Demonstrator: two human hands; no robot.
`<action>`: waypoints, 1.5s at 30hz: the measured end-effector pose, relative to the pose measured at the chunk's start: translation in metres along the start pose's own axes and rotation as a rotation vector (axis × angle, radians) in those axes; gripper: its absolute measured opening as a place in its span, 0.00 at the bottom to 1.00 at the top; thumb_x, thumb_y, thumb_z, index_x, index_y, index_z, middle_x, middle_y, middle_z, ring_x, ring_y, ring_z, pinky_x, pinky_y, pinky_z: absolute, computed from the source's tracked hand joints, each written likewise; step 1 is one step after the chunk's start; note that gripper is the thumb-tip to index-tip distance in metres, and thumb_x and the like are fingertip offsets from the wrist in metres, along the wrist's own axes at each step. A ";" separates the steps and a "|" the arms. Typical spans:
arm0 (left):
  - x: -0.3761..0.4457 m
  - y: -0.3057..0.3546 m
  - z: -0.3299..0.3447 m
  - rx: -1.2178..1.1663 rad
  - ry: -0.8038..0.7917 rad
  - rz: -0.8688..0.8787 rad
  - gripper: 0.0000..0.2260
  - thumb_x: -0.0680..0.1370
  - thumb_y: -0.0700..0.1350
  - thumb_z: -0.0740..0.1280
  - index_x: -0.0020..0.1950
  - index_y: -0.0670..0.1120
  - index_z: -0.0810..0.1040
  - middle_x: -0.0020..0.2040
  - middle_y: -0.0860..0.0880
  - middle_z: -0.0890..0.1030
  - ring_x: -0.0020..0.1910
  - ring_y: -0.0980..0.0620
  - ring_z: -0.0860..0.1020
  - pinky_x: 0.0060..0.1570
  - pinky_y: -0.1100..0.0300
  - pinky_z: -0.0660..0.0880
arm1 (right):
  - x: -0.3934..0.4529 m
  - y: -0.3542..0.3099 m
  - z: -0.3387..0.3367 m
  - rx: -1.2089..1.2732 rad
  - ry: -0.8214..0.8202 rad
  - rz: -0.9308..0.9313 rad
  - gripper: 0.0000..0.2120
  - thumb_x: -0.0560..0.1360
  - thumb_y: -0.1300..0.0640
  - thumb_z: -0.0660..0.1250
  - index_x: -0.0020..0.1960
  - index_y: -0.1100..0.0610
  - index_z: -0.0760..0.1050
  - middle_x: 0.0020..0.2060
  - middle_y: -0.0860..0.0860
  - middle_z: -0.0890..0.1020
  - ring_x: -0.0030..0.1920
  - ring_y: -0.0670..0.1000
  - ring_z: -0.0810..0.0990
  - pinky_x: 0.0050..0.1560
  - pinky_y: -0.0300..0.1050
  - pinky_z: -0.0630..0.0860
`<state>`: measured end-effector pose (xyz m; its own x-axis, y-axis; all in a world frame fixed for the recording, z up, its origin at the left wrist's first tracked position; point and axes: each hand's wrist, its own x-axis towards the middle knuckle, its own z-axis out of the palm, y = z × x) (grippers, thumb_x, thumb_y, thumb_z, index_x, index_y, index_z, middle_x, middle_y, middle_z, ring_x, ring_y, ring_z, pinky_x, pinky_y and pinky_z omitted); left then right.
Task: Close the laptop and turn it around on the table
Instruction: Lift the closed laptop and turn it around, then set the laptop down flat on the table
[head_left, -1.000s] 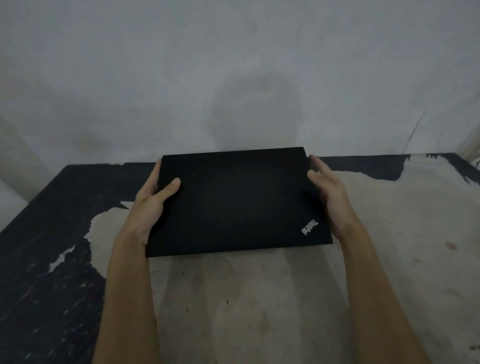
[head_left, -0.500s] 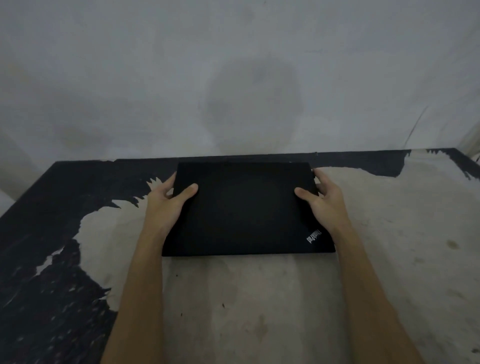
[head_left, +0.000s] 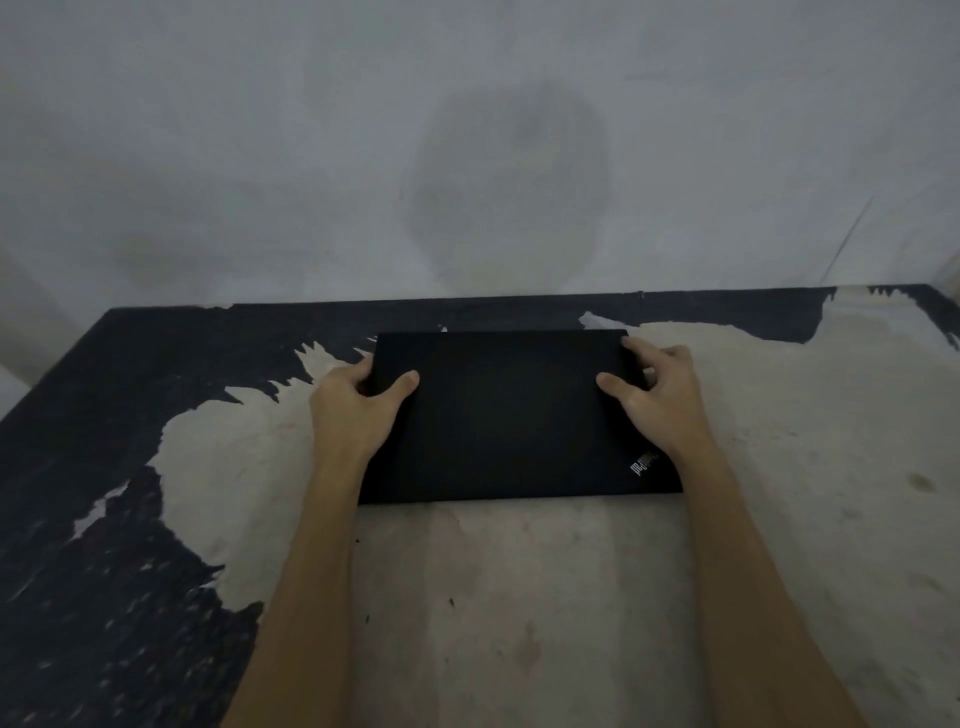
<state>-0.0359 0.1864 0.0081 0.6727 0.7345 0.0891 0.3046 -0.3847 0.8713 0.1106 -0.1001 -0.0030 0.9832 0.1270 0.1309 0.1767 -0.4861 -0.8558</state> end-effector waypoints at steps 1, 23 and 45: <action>0.000 0.001 0.000 0.018 0.000 0.015 0.29 0.75 0.55 0.77 0.71 0.41 0.79 0.65 0.45 0.82 0.64 0.45 0.79 0.64 0.51 0.76 | 0.000 0.000 0.000 -0.017 -0.008 -0.001 0.30 0.75 0.52 0.76 0.75 0.53 0.74 0.60 0.50 0.67 0.57 0.51 0.73 0.59 0.42 0.69; -0.050 -0.003 -0.003 0.596 -0.355 0.543 0.31 0.80 0.66 0.60 0.81 0.55 0.68 0.84 0.44 0.62 0.83 0.43 0.57 0.80 0.41 0.54 | -0.045 -0.031 0.000 -0.563 -0.423 -0.251 0.52 0.60 0.19 0.66 0.79 0.40 0.63 0.83 0.50 0.57 0.82 0.54 0.51 0.79 0.62 0.46; -0.049 -0.001 -0.002 0.836 -0.565 0.613 0.50 0.66 0.85 0.47 0.84 0.65 0.46 0.87 0.51 0.45 0.85 0.51 0.42 0.81 0.44 0.41 | -0.055 -0.034 0.008 -0.661 -0.524 -0.344 0.65 0.51 0.13 0.62 0.82 0.40 0.54 0.85 0.49 0.49 0.83 0.51 0.44 0.81 0.60 0.40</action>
<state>-0.0698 0.1518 0.0041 0.9992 0.0286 -0.0263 0.0323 -0.9879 0.1518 0.0506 -0.0833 0.0147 0.7538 0.6546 -0.0566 0.6049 -0.7251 -0.3291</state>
